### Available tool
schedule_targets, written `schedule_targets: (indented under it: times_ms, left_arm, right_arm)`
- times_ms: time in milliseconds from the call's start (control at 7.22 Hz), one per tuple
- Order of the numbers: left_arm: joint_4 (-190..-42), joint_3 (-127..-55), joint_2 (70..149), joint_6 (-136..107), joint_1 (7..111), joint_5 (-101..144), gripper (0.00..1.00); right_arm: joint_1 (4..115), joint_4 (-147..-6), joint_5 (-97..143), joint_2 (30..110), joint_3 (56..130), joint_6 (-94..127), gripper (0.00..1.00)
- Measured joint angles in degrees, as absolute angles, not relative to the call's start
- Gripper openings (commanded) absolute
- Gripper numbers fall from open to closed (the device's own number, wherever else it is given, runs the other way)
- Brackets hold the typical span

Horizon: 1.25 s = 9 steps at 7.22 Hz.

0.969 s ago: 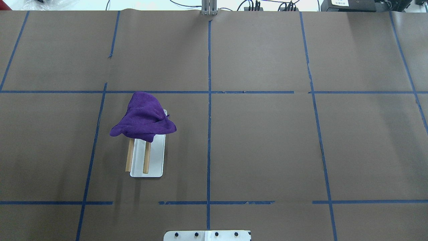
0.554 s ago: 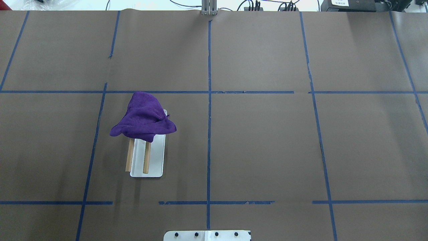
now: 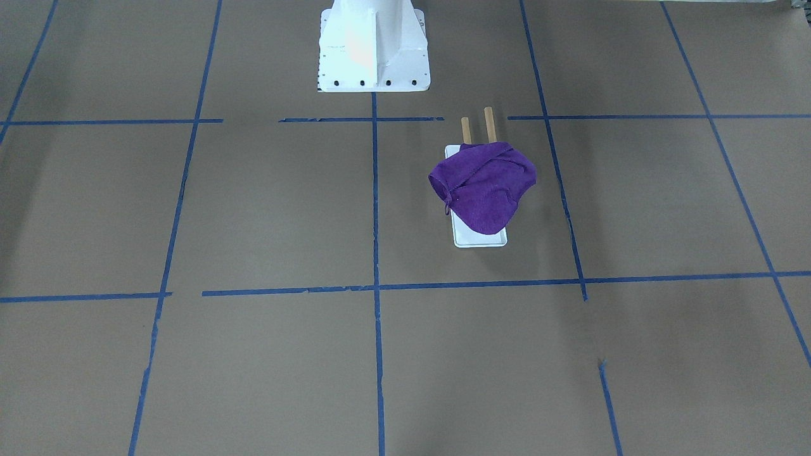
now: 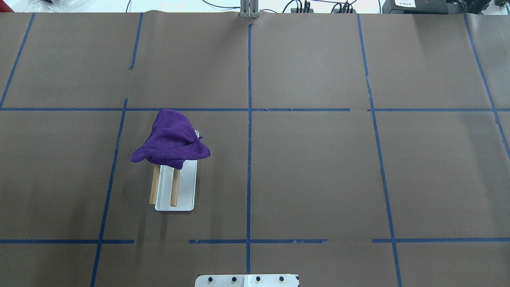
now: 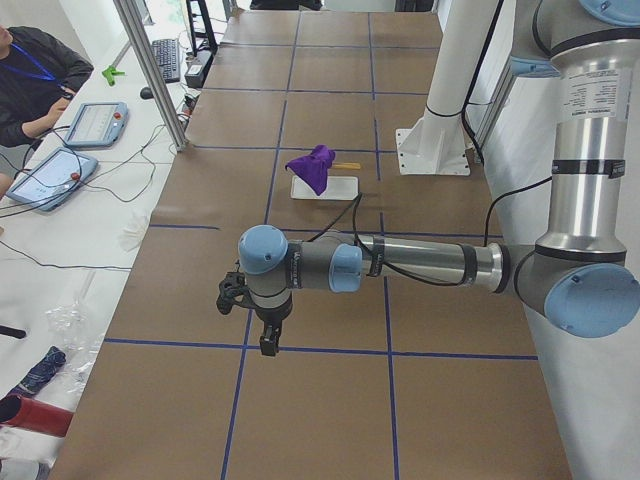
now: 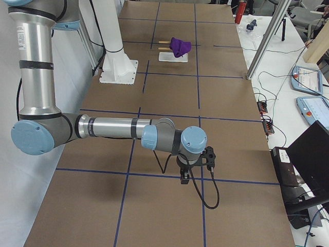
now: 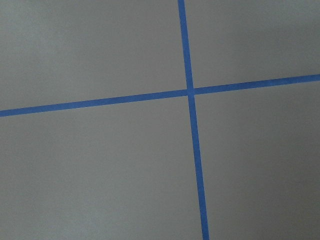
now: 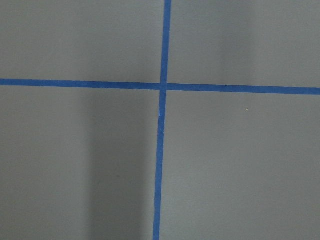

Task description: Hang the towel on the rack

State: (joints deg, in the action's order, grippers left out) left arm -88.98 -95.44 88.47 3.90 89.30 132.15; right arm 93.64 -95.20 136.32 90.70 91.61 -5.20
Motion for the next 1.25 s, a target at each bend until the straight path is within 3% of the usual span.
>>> schedule_targets:
  times_ms: [415,1246]
  left_arm:
    - [-89.0,-95.6,88.5,3.9,89.3,132.2,1.00]
    - [-89.0,-96.0,88.5,3.9,89.4,132.1,1.00]
  right_arm:
    - [93.8,-84.7,134.3,94.1,91.9,3.1,1.00]
    - [93.7,-82.9,134.4,94.8,91.7,3.7,1.00]
